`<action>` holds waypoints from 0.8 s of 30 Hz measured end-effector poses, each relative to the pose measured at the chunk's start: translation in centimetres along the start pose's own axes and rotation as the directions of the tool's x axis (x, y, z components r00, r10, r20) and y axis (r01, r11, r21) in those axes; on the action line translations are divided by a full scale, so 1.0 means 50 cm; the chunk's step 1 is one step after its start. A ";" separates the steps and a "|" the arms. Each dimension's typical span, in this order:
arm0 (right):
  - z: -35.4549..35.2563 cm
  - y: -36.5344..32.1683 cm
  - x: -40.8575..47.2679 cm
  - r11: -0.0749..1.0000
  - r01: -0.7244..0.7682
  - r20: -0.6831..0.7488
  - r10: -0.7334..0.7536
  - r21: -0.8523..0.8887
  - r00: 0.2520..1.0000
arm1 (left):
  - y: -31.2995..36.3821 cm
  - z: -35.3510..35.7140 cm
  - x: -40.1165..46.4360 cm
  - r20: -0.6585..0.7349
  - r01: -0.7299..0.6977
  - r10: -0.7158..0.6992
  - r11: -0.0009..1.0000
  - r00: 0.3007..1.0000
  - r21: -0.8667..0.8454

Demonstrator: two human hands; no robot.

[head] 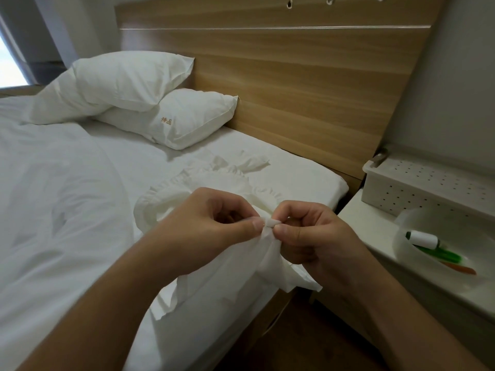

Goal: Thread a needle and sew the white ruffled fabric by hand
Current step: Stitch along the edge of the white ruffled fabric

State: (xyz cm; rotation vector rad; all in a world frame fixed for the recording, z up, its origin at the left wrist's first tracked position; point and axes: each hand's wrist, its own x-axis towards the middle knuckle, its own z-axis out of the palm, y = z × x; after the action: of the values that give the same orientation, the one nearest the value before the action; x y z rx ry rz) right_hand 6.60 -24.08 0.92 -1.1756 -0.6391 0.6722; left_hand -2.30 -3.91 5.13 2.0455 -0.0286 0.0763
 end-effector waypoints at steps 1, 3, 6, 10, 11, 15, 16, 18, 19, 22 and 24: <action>0.001 0.002 0.001 1.000 0.003 0.001 -0.003 -0.006 1.000 | -0.001 0.002 0.000 0.005 -0.004 0.004 1.000 1.000 -0.004; 0.004 0.008 0.003 1.000 0.013 -0.005 -0.013 -0.026 1.000 | -0.003 0.004 0.003 -0.005 -0.010 0.010 1.000 1.000 -0.016; 0.008 0.011 0.005 0.997 0.036 -0.009 -0.037 -0.073 0.999 | -0.004 0.006 0.006 -0.031 -0.012 0.010 0.998 0.999 -0.056; 0.014 0.003 0.002 0.980 0.045 -0.047 -0.055 -0.195 0.997 | -0.007 0.007 0.004 -0.006 -0.003 0.002 0.992 1.000 -0.128; 0.016 0.001 0.002 0.977 0.051 -0.054 -0.063 -0.207 0.997 | -0.005 0.007 0.004 0.005 0.003 -0.002 0.990 1.000 -0.144; 0.013 -0.007 -0.001 0.971 0.049 -0.095 -0.073 -0.232 0.993 | 0.002 0.006 0.003 0.005 0.033 -0.033 0.979 0.999 -0.199; 0.009 -0.008 -0.002 0.972 0.049 -0.092 -0.072 -0.229 0.993 | 0.002 0.006 0.003 -0.005 0.040 -0.042 0.978 0.999 -0.206; 0.000 -0.011 -0.005 0.968 0.071 -0.081 -0.093 -0.239 0.992 | 0.002 0.005 0.002 -0.026 0.057 -0.065 0.971 0.998 -0.232; -0.003 -0.011 -0.006 0.962 0.083 -0.086 -0.109 -0.262 0.990 | 0.001 0.005 0.002 -0.031 0.067 -0.078 0.965 0.996 -0.253; -0.003 -0.010 -0.007 0.927 0.093 -0.124 -0.147 -0.363 0.981 | 0.000 0.007 0.005 -0.013 0.095 -0.104 0.948 0.994 -0.304; 0.002 -0.009 -0.005 0.906 0.099 -0.157 -0.178 -0.412 0.971 | -0.003 0.009 0.008 0.020 0.111 -0.111 0.935 0.994 -0.337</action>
State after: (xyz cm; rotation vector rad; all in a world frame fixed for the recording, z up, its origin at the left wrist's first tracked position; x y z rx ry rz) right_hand 6.42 -24.32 1.33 -1.5388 -0.7100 0.3037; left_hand -1.88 -4.25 4.82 1.6989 0.0697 -0.0014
